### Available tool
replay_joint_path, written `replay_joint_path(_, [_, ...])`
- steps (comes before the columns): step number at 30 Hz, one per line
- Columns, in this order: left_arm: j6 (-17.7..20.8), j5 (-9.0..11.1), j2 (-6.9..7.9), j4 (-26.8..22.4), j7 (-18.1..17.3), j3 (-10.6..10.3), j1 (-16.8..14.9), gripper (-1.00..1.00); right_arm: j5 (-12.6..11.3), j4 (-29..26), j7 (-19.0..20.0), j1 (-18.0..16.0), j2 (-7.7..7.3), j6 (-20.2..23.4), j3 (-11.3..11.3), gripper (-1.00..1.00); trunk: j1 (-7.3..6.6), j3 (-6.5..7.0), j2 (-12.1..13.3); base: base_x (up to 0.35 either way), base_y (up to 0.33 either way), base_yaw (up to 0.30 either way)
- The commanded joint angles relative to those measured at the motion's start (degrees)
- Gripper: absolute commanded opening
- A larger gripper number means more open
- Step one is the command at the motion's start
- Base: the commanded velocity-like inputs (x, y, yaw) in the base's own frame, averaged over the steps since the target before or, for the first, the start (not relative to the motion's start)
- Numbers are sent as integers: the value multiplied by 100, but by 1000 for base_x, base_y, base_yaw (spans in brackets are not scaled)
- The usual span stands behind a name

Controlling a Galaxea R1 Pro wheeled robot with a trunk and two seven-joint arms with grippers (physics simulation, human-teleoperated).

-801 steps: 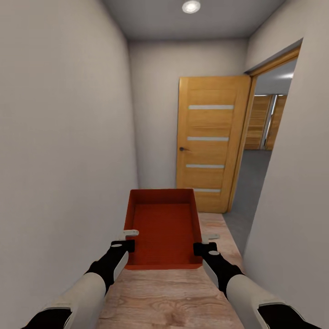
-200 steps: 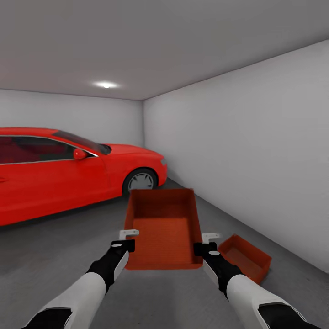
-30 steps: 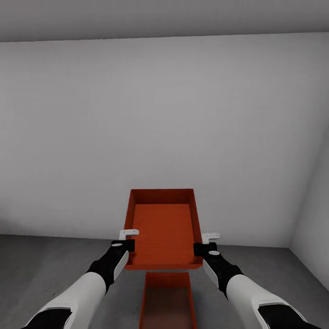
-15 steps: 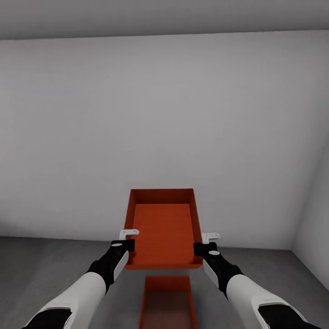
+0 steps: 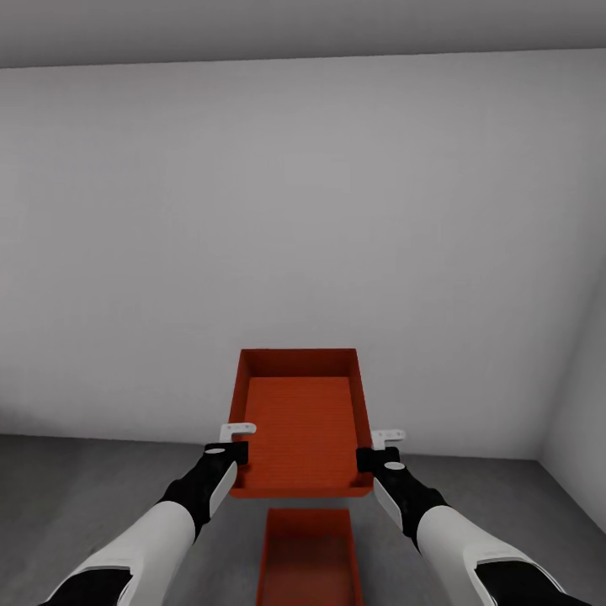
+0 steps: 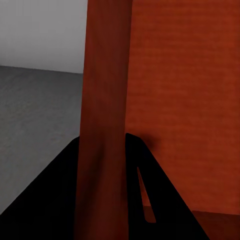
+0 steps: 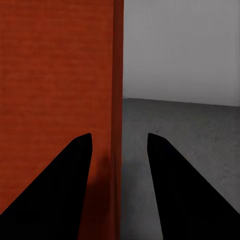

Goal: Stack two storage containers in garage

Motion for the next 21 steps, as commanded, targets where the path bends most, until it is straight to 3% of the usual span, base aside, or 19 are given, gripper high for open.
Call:
replay_joint_path(1, [-468,-4,-11,-21,-14,10,-1,-100,-75,12,3,1,7,21,-7,-100,2,-12,-6,0,0,0])
replay_joint_path(21, [-468,-4,-11,-21,-14,14,-2,-100,-75,12,3,1,4,18,-8,-100,2,-197,-6,0,0,0])
